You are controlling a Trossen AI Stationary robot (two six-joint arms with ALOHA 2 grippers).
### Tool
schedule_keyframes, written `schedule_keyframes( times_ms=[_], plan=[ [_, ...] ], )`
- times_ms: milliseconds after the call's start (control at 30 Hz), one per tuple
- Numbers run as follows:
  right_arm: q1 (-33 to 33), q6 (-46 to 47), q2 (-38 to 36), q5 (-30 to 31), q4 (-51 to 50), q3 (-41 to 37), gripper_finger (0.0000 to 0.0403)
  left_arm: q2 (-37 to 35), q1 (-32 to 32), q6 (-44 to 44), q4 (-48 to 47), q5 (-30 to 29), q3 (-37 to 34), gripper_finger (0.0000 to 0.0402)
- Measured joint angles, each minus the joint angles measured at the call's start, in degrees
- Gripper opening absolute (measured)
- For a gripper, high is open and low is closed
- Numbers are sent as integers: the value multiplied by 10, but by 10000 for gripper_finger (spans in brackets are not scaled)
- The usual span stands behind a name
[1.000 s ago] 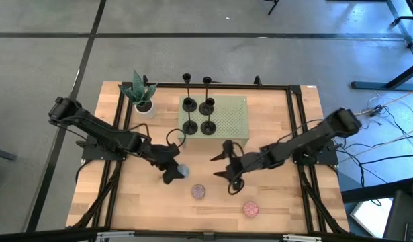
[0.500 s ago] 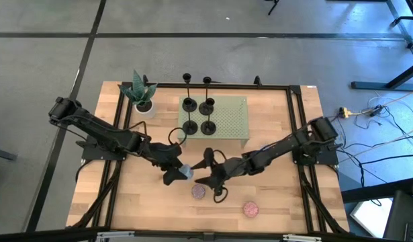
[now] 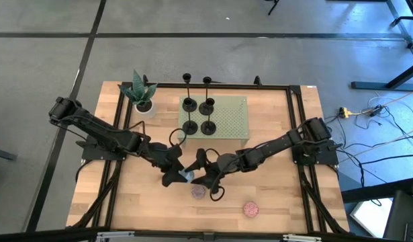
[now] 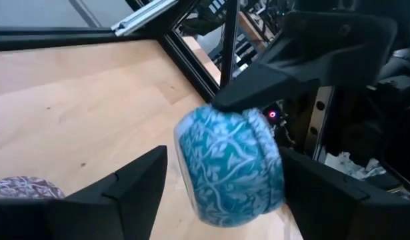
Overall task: Pick & Place candle stick holders
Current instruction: Put the light blue scented candle on the shelf
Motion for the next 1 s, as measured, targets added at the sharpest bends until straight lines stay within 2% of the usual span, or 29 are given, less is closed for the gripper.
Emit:
schedule_keyframes(
  times_ms=[200,533,1000],
  plan=[
    [0,-9,1,0,4,0,272,0,0,-4,4,3,0,297],
    [-1,-13,1,-16,6,0,196,0,0,-7,2,9,0,297],
    [-1,-9,1,-26,-5,-1,208,0,0,4,1,4,0,304]
  ],
)
